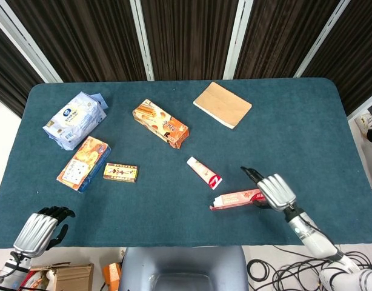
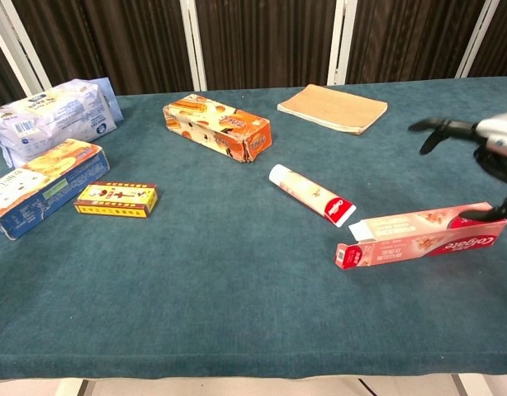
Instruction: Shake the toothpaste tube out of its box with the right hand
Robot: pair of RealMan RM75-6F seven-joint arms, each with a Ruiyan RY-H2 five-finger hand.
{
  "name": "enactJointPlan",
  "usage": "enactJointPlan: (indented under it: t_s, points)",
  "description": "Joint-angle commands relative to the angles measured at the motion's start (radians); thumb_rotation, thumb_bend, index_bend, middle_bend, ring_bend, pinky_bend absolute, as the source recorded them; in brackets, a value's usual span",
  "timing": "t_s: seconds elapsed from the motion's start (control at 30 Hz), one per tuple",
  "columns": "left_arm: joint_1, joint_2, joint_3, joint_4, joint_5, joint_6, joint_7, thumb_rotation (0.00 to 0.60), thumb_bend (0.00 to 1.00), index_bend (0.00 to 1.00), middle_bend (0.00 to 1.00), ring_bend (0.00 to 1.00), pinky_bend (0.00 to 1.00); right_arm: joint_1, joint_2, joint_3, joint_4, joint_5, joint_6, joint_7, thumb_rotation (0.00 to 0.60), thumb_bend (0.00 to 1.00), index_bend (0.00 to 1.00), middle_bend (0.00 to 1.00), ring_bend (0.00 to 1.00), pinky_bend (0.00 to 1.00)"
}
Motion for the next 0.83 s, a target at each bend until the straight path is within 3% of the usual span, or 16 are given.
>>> enactJointPlan:
  t_s: [0.03, 0.07, 0.1, 0.27, 0.43, 0.6, 0.83]
  points:
    - [0.001, 0.0, -0.001, 0.0, -0.001, 0.003, 0.0, 0.6, 0.52, 0.42, 0.42, 0.39, 0.48, -0.111, 0.048, 0.005, -0.129, -0.041, 0.212, 0.073, 0.6, 0.13, 0.03, 0.23, 0.27, 0.36]
    - [0.002, -0.001, -0.002, 0.0, -0.002, 0.004, 0.0, 0.6, 0.52, 0.42, 0.42, 0.39, 0.48, -0.138, 0.075, -0.013, -0.159, -0.059, 0.247, 0.083, 0.6, 0.13, 0.03, 0.2, 0.14, 0.22]
    - [0.002, -0.001, -0.002, 0.0, -0.001, 0.004, 0.0, 0.6, 0.52, 0.42, 0.42, 0.39, 0.48, -0.16, 0.094, -0.027, -0.175, -0.069, 0.271, 0.073, 0.6, 0.13, 0.04, 0.17, 0.09, 0.14]
    - [0.006, -0.006, -0.006, 0.007, 0.007, 0.022, 0.002, 0.6, 0.52, 0.42, 0.4, 0.38, 0.48, -0.302, 0.122, -0.058, -0.17, -0.067, 0.433, -0.16, 0.6, 0.13, 0.05, 0.01, 0.0, 0.04]
    - [0.016, -0.017, -0.017, 0.011, -0.01, 0.036, 0.021, 0.6, 0.52, 0.41, 0.36, 0.31, 0.46, -0.376, 0.087, -0.06, -0.113, -0.051, 0.501, -0.167, 0.6, 0.13, 0.05, 0.0, 0.0, 0.03]
    - [0.022, -0.032, -0.027, 0.02, -0.012, 0.053, 0.038, 0.6, 0.52, 0.36, 0.25, 0.21, 0.37, -0.377, 0.116, -0.068, -0.127, -0.033, 0.443, -0.082, 0.6, 0.13, 0.05, 0.0, 0.0, 0.03]
    - [0.021, -0.025, -0.022, 0.019, -0.01, 0.048, 0.026, 0.6, 0.52, 0.36, 0.24, 0.2, 0.37, -0.366, 0.15, -0.068, -0.171, -0.025, 0.374, -0.055, 0.6, 0.13, 0.04, 0.0, 0.0, 0.03]
